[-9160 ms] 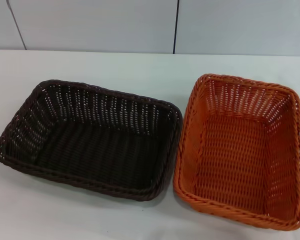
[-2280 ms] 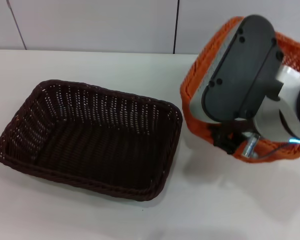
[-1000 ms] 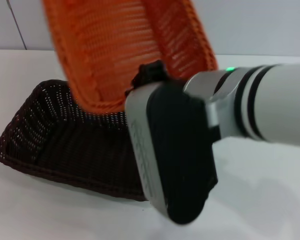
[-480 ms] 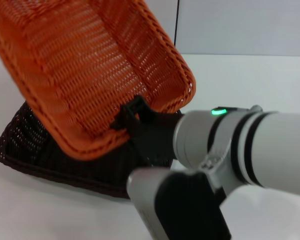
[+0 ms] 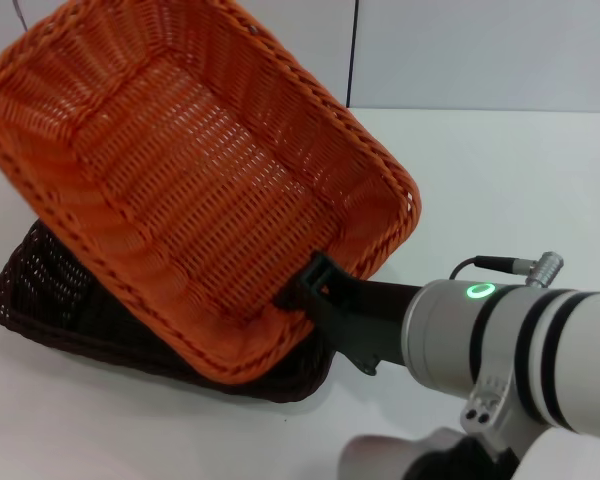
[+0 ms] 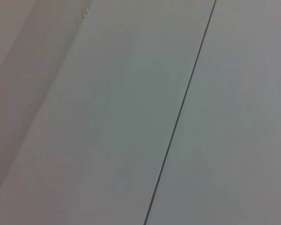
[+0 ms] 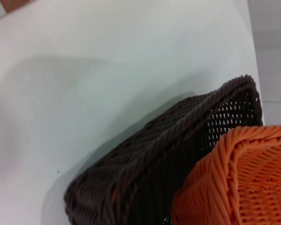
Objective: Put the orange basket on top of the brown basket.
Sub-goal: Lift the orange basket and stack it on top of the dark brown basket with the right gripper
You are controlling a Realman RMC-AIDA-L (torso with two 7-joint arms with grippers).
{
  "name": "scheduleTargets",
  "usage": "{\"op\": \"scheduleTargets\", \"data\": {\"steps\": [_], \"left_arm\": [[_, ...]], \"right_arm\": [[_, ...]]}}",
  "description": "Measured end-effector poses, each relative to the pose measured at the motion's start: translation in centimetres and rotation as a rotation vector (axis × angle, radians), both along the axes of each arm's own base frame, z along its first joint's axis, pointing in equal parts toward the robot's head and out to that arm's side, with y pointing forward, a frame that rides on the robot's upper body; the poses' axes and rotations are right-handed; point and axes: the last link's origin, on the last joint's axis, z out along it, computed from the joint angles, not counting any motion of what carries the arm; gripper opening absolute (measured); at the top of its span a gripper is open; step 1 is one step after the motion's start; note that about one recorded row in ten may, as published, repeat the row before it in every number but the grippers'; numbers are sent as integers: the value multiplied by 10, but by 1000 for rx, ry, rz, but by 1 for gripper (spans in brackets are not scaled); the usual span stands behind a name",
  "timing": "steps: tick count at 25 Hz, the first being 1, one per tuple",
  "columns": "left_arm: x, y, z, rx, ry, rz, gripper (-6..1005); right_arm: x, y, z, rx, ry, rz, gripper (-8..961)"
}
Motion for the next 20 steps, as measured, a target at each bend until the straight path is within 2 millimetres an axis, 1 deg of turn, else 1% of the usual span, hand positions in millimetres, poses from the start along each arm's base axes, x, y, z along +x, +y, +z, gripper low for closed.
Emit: {"op": "scheduleTargets", "data": {"steps": [9, 15, 20], "left_arm": [[0, 0, -4, -4, -4, -13, 602], [-3, -6, -6, 11, -16, -20, 602], [-3, -6, -6, 11, -17, -22, 602]], "right_arm": [[4, -4, -2, -16, -42, 56, 168], [9, -7, -3, -23, -61, 65, 170], [11, -7, -2, -22, -64, 58, 172]]}}
